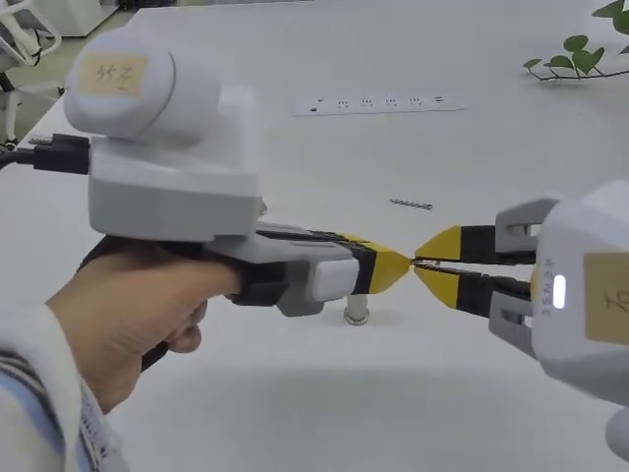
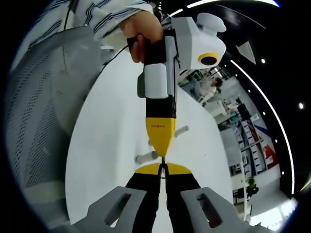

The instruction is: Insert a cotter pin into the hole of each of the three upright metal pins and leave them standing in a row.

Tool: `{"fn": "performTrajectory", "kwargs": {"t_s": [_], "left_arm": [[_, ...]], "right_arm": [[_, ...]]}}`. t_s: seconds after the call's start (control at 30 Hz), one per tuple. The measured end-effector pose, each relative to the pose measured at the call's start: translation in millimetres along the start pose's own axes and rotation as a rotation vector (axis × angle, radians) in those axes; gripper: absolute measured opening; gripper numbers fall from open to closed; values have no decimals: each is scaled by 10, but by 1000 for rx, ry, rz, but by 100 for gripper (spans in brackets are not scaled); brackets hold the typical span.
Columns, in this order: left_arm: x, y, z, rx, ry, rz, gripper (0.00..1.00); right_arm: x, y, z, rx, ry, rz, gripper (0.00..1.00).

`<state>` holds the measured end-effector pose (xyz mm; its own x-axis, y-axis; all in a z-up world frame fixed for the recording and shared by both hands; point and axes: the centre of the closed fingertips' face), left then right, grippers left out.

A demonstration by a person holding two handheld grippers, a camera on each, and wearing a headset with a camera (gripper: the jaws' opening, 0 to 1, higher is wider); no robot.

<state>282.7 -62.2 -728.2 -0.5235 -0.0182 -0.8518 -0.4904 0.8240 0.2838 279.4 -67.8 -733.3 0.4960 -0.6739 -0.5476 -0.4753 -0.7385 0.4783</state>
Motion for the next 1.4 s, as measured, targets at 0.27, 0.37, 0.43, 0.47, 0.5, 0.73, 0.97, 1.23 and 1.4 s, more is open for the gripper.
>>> {"fn": "performTrajectory", "kwargs": {"t_s": [0.27,0.37,0.43,0.47,0.5,0.73,0.97,1.23,1.4], "left_arm": [[55,56,1,-3,-26,13,0],[81,93,-7,8,-56,21,0],[92,122,-11,15,-74,24,0],[93,134,-14,18,-79,23,0],[86,141,-6,21,-92,19,0],[113,229,-8,60,-177,25,0],[101,310,-80,158,-339,25,0],[126,317,-263,262,-448,6,0],[113,286,-367,301,-501,-19,0]], "right_arm": [[4,52,-19,2,-196,-51,13],[7,76,90,-73,-359,-83,19],[-4,100,116,-93,-463,-113,17],[-29,109,91,-84,-490,-137,17],[-51,124,89,-91,-541,-159,18],[-107,186,138,-165,-712,-215,18],[-154,206,174,-205,-740,-241,18],[-210,185,220,-233,-737,-251,18],[-241,176,252,-251,-718,-248,18]]}}
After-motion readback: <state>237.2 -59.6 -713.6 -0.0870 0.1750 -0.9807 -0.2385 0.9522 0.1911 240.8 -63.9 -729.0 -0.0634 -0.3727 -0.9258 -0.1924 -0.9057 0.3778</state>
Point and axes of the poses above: the centre of the closed fingertips' face, and the gripper's own axes: y roughly backward along the fingers, z roughly to its left, x roughly out of its underside, and after that the axes turned 11 degrees about -z, right-handed
